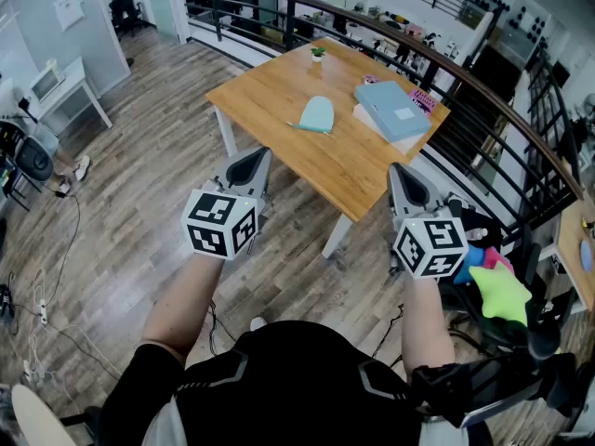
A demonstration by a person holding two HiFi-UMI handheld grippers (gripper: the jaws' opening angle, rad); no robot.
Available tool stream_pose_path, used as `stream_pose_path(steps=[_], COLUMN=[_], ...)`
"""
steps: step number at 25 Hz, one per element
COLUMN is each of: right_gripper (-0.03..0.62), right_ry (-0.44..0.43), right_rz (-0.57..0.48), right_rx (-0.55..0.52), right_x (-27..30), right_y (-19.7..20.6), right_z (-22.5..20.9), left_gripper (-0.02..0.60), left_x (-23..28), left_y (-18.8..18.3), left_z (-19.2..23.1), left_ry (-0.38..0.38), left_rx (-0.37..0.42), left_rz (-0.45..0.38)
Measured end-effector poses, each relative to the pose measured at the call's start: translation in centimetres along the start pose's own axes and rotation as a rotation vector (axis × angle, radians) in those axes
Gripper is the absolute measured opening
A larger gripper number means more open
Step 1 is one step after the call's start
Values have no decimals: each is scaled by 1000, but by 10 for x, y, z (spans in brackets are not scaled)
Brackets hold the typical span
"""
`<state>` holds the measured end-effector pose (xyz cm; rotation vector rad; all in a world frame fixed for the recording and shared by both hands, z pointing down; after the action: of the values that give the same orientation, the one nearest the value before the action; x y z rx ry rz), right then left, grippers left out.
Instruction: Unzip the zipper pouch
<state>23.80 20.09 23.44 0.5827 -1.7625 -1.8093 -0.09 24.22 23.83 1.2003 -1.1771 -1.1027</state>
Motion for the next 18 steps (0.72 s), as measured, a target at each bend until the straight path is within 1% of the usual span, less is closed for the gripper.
stream_pose_path(steps=[7, 10, 14, 18], right_gripper=[7, 7, 9, 11], right_ry=[2, -13, -29, -50], right_rz=[-5, -13, -30, -32], right_rx=[11, 18, 8, 23], right_x=[1, 5, 6, 8], right_y=[-2, -3, -7, -4], right_z=[1, 4, 7, 9], left_gripper=[29, 29, 29, 31], left_x=[-2, -4, -5, -8], left_y=[-3, -4, -5, -4], left_z=[6, 10, 11, 10], left_ry=[-23, -37, -36, -39], left_rx=[12, 14, 24, 27], left_rz=[-12, -12, -30, -41])
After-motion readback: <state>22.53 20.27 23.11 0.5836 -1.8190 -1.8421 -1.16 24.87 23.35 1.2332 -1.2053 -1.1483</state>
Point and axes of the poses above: the fingertips, and each gripper's own axes: x forward along the fingers, z to its left, y out of its underside, the point moved 2 cm from there along -x, backward along the fingers, and after that the axes turned 12 degrees about -y, right-handed, at the moved point
